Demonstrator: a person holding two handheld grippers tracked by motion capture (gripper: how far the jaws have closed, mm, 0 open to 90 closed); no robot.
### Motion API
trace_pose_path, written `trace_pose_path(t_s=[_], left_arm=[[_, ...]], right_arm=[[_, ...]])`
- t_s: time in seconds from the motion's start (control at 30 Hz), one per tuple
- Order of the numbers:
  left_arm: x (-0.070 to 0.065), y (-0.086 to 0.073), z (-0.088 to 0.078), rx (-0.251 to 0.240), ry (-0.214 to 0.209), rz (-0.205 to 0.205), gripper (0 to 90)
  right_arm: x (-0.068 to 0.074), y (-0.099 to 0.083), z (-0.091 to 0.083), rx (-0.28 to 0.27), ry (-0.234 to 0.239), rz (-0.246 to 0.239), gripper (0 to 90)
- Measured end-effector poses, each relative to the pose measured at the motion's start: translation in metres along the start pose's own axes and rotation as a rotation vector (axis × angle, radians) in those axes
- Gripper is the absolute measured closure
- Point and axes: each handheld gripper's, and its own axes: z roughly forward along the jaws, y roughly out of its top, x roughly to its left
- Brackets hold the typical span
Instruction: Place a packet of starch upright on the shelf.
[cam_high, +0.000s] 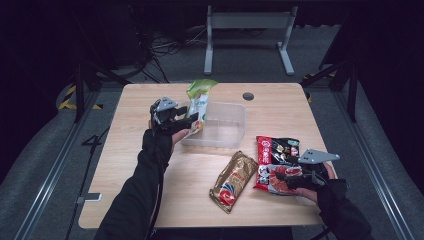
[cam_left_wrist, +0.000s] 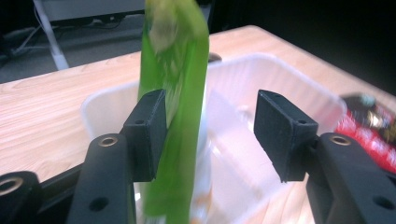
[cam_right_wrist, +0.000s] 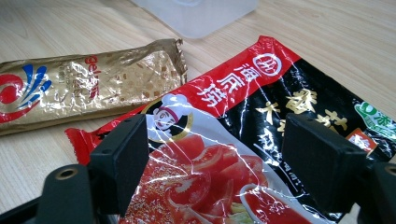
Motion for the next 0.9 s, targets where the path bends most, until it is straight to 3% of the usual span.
trace_pose_path(t_s=[0.07, 0.1, 0.17, 0.2, 0.27, 0.3, 0.43, 0.6, 0.7, 0.77, 0.9], left_arm=[[-0.001, -0.008, -0.003, 0.035, -0.008, 0.026, 50.5], [-0.001, -0.012, -0.003, 0.061, -0.010, 0.059, 54.0], [-0.002, -0.021, 0.000, 0.136, -0.010, 0.100, 55.0], [-0.002, -0.024, 0.002, 0.166, -0.025, 0.119, 60.9], [-0.003, -0.029, 0.005, 0.207, 0.007, 0.146, 65.8], [-0.004, -0.032, 0.007, 0.225, -0.009, 0.148, 70.0], [-0.002, -0.034, 0.004, 0.212, 0.012, 0.158, 81.0], [-0.002, -0.029, -0.012, 0.114, 0.025, 0.150, 76.1], [-0.002, -0.027, -0.010, 0.108, 0.095, 0.160, 66.7], [0.000, -0.025, -0.006, 0.093, 0.084, 0.156, 67.2], [0.003, -0.022, 0.005, 0.127, 0.117, 0.160, 63.7]], right_arm=[[0.000, 0.000, 0.001, 0.001, 0.007, 0.001, 23.7], [0.001, 0.000, 0.002, 0.004, 0.005, -0.001, 23.7], [0.001, 0.000, 0.002, 0.009, 0.009, -0.001, 23.8], [0.001, 0.000, 0.003, 0.008, 0.010, 0.000, 23.9], [0.001, 0.000, 0.004, 0.011, 0.009, 0.001, 24.0], [0.001, 0.000, 0.004, 0.012, 0.009, 0.000, 24.1], [0.002, -0.001, 0.005, 0.020, 0.011, -0.005, 24.5], [0.000, -0.002, 0.002, 0.012, 0.011, 0.001, 24.7], [0.000, -0.002, 0.003, 0.014, 0.011, 0.006, 24.7], [0.001, -0.002, 0.003, 0.015, 0.011, 0.002, 24.8], [0.002, -0.001, 0.005, 0.018, 0.016, 0.000, 24.8]])
